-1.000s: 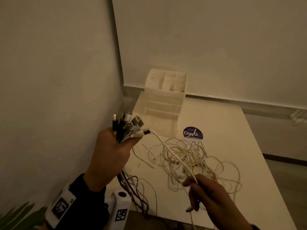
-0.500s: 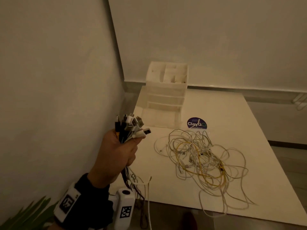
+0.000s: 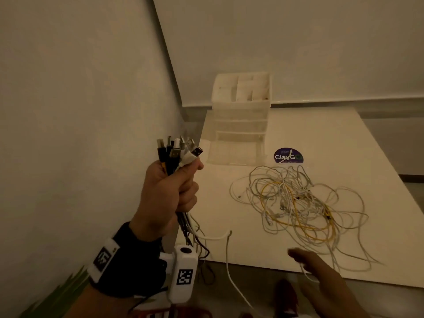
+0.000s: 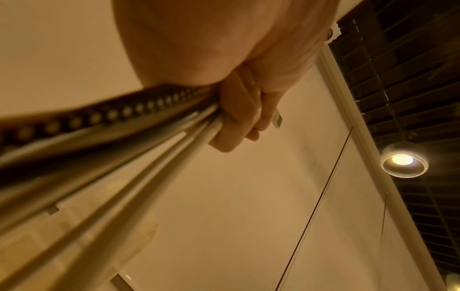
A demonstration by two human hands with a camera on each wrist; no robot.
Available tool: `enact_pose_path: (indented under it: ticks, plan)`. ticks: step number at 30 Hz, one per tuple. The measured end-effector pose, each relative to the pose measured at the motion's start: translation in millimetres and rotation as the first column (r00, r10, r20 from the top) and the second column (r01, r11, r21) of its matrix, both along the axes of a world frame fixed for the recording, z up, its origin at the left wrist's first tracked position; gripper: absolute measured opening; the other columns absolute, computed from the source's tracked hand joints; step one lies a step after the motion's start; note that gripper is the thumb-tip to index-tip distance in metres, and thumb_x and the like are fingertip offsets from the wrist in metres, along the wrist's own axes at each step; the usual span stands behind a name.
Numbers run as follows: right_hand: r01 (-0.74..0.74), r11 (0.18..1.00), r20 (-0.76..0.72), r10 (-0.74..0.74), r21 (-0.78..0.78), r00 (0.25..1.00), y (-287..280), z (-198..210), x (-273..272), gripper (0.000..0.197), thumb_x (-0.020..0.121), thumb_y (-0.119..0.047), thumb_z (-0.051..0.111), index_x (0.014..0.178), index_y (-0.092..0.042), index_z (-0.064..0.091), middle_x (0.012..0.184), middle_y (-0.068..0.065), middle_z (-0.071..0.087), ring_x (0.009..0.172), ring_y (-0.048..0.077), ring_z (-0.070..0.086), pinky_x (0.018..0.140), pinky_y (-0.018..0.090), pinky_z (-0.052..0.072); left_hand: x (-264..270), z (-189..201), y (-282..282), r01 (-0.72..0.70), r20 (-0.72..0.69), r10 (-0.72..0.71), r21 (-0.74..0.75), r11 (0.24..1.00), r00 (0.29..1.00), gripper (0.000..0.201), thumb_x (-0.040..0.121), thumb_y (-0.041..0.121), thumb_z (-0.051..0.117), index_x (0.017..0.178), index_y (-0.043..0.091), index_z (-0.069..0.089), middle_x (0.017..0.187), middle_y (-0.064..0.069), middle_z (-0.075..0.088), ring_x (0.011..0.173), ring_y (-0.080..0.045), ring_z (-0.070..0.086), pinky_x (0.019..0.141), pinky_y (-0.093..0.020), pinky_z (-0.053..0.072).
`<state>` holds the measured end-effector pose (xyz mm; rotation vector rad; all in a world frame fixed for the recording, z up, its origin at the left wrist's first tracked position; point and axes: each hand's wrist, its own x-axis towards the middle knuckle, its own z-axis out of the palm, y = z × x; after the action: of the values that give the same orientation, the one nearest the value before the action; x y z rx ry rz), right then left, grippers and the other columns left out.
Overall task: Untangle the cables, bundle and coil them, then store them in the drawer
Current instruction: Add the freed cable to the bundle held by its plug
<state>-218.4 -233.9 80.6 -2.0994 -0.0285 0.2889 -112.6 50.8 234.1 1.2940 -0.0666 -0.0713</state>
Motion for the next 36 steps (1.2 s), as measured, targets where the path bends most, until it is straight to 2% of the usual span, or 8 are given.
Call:
enact_pose_path:
  ticks: [6, 11, 16, 21, 25, 28, 31, 36]
  plan:
    - [-0.449, 0.892, 0.359, 0.407, 0.041, 0.840, 116, 76, 67, 0.069, 0.083, -0.029, 0.070, 0.141, -0.028, 0.034, 0.140, -0.015, 0.045, 0.127, -0.003, 0.043, 0.105, 0.015, 0.034, -8, 5, -18, 0.014, 0.044, -0.013, -0.015, 1.000, 0.999, 0.016, 0.090, 0.016, 0.055, 0.081, 0.003, 0.056, 0.047, 0.001, 0.021, 0.033, -0.007, 0.018, 0.039, -0.014, 0.020]
    - [-0.486, 0.867, 0.260, 0.447, 0.108, 0.856, 149, 60, 78, 0.010, 0.084, -0.017, 0.065, 0.090, -0.013, 0.059, 0.085, 0.005, 0.065, 0.076, 0.019, 0.060, 0.073, 0.041, 0.050, -19, 7, -26, 0.060, 0.027, -0.058, -0.080, 0.995, 0.998, 0.016, 0.087, 0.017, 0.056, 0.077, 0.004, 0.058, 0.044, 0.003, 0.024, 0.032, -0.007, 0.018, 0.039, -0.014, 0.018]
    - [-0.307, 0.940, 0.154, 0.285, 0.150, 0.946, 148, 21, 65, 0.045, 0.087, -0.037, 0.065, 0.052, -0.032, 0.037, 0.049, -0.009, 0.043, 0.047, 0.008, 0.036, 0.051, 0.021, 0.026, -30, 3, -24, 0.102, 0.086, -0.088, -0.178, 0.979, 0.992, 0.012, 0.085, 0.014, 0.060, 0.075, 0.007, 0.061, 0.043, 0.004, 0.028, 0.032, -0.006, 0.021, 0.039, -0.014, 0.020]
    - [-0.233, 0.957, 0.085, 0.222, 0.174, 0.971, 147, 2, 54, 0.056, 0.093, -0.031, 0.058, 0.041, -0.031, 0.038, 0.040, -0.009, 0.041, 0.039, 0.011, 0.033, 0.048, 0.020, 0.021, -31, -8, -32, 0.085, 0.095, -0.067, -0.196, 0.977, 0.993, 0.013, 0.077, 0.022, 0.064, 0.075, 0.010, 0.065, 0.043, 0.005, 0.029, 0.032, -0.005, 0.023, 0.039, -0.014, 0.022]
    - [-0.355, 0.928, 0.028, 0.354, 0.110, 0.935, 144, 1, 50, 0.045, 0.093, -0.032, 0.057, 0.050, -0.041, 0.047, 0.048, -0.014, 0.050, 0.045, 0.007, 0.041, 0.049, 0.019, 0.027, -32, -16, -38, 0.048, 0.076, -0.040, -0.096, 0.994, 0.996, 0.027, 0.074, 0.026, 0.068, 0.080, 0.001, 0.060, 0.044, 0.001, 0.025, 0.033, -0.009, 0.020, 0.038, -0.017, 0.022]
    - [-0.440, 0.898, 0.045, 0.440, 0.001, 0.897, 122, -10, 48, 0.013, 0.084, -0.040, 0.063, 0.088, -0.041, 0.051, 0.086, -0.015, 0.054, 0.077, 0.005, 0.047, 0.072, 0.028, 0.041, -35, -25, -36, 0.006, 0.037, -0.004, -0.065, 0.998, 0.999, 0.046, 0.070, 0.031, 0.074, 0.083, -0.007, 0.051, 0.046, -0.002, 0.021, 0.035, -0.009, 0.018, 0.040, -0.017, 0.022]
    - [-0.524, 0.848, -0.149, 0.510, -0.075, 0.847, 76, -36, 60, 0.063, 0.081, -0.027, 0.066, 0.135, -0.035, 0.036, 0.136, -0.013, 0.039, 0.122, 0.006, 0.036, 0.105, 0.022, 0.029, -36, -27, -29, -0.016, 0.021, 0.018, -0.087, 0.996, 1.000, 0.051, 0.063, 0.042, 0.084, 0.081, 0.001, 0.059, 0.045, 0.000, 0.024, 0.033, -0.009, 0.019, 0.040, -0.016, 0.025]
    - [-0.337, 0.848, -0.188, 0.283, -0.409, 0.941, 28, -75, 104, 0.042, 0.088, -0.009, 0.047, 0.129, -0.018, 0.049, 0.131, 0.003, 0.047, 0.124, 0.020, 0.043, 0.101, 0.025, 0.034, -36, -32, -28, -0.072, -0.026, 0.070, -0.102, 0.992, 0.997, 0.059, 0.058, 0.045, 0.086, 0.082, -0.002, 0.058, 0.046, 0.001, 0.024, 0.033, -0.009, 0.020, 0.039, -0.015, 0.026]
